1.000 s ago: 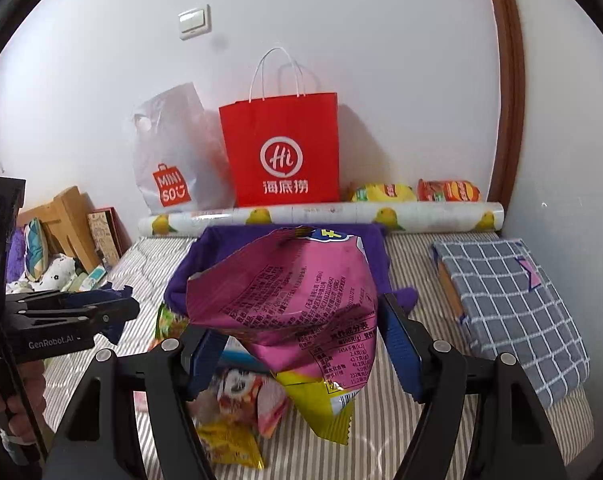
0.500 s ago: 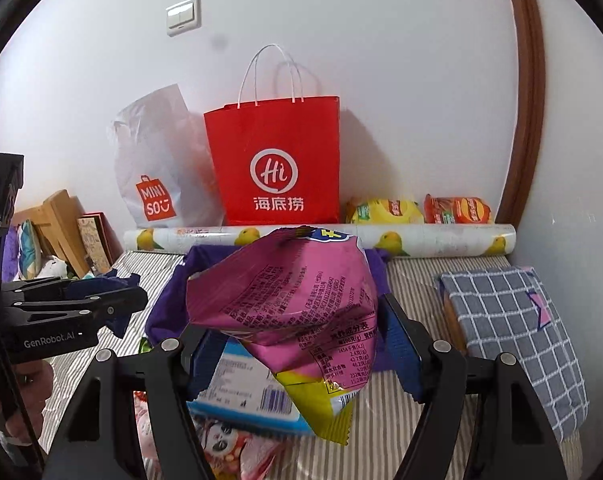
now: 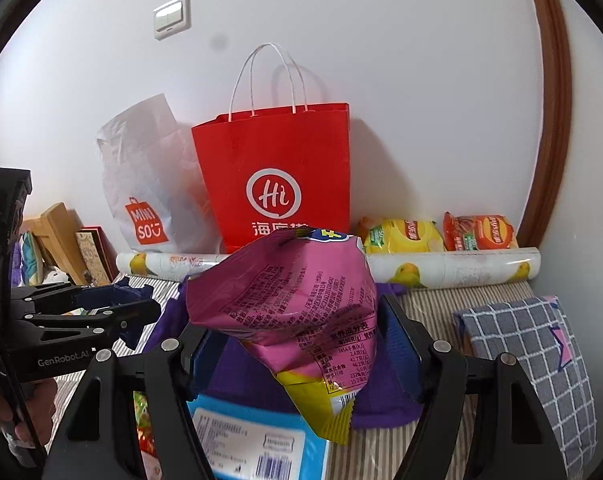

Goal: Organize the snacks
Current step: 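Carry the dark blue packet and pink bag over the purple towel with both tools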

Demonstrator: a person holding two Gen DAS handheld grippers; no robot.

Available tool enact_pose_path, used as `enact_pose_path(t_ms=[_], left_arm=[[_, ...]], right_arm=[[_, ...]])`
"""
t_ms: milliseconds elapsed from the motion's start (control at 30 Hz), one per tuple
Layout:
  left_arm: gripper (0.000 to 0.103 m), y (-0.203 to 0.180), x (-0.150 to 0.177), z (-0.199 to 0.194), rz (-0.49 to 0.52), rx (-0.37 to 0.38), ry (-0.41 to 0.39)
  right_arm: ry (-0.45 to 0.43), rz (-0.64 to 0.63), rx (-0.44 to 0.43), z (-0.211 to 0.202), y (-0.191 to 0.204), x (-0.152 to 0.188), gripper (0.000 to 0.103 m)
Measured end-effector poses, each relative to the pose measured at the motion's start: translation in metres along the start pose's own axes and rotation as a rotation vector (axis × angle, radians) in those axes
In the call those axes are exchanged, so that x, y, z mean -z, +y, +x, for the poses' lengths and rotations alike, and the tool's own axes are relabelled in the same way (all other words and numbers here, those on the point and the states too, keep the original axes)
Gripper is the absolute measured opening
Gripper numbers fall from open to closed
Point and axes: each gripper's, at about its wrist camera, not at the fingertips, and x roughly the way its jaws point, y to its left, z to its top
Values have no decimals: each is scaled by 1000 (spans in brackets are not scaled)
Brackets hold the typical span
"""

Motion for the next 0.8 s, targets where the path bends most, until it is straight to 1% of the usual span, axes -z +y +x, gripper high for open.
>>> enact_pose_path(t_ms=[133, 300, 500, 633, 800], left_arm=[[46, 12, -10, 19, -8, -2, 9], [46, 32, -17, 50, -27, -11, 44], [46, 43, -17, 90, -27, 2, 102], [46, 53, -14, 113, -48, 3, 134], [46, 61, -9, 131, -52, 13, 176]], right_arm=[[15, 5, -8, 23, -6, -6, 72], [57, 28, -13, 54, -21, -5, 72], [134, 52, -5, 100, -42, 5, 72], [185, 76, -35, 127, -52, 20, 72], [247, 52, -36, 149, -55, 32, 72]])
